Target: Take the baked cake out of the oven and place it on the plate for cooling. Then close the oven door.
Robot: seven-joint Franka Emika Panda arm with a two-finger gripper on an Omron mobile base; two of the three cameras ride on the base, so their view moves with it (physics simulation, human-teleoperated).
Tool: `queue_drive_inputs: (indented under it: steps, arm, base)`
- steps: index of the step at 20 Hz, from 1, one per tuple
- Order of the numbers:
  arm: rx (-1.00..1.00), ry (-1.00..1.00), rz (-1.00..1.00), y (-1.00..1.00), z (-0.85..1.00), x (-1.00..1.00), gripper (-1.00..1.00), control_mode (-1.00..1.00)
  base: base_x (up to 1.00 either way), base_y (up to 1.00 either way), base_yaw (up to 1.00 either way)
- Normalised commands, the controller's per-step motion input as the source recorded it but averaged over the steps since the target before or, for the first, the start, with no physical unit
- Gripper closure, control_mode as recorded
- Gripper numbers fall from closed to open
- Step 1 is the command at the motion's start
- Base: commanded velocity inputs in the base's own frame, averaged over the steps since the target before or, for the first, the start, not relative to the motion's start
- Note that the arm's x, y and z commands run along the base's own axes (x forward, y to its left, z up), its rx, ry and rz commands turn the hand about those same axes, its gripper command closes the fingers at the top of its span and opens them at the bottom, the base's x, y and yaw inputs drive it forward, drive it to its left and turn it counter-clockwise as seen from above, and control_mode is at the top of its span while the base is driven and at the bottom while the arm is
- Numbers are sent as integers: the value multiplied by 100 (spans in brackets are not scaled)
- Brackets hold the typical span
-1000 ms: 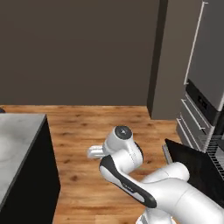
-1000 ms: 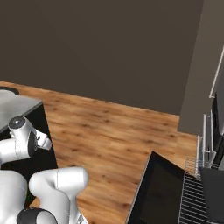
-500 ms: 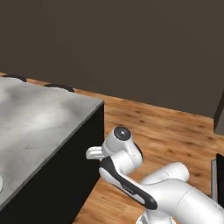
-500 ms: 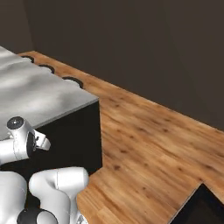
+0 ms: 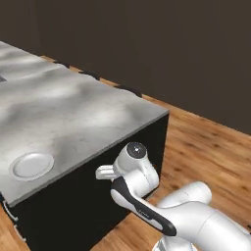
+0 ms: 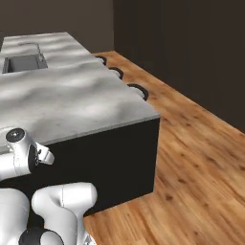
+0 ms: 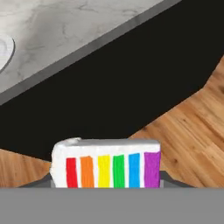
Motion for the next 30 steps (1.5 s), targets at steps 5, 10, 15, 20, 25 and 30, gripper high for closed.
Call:
queue_drive_inputs:
  steps: [5, 10, 15, 20, 25, 30]
  arm:
    - [0, 0, 0, 0, 0, 0, 100, 100]
    - [0, 0, 0, 0, 0, 0, 100, 100]
    - [0, 0, 0, 0, 0, 0, 100, 100]
    - [0, 0, 0, 0, 0, 0, 100, 100]
    - [0, 0, 0, 0, 0, 0, 100, 100]
    - [0, 0, 0, 0, 0, 0, 100, 100]
  base:
    - [20, 8, 53]
    - [46, 20, 27]
    - [57, 25, 16]
    - [48, 22, 16]
    - [49, 15, 16]
    - [48, 9, 15]
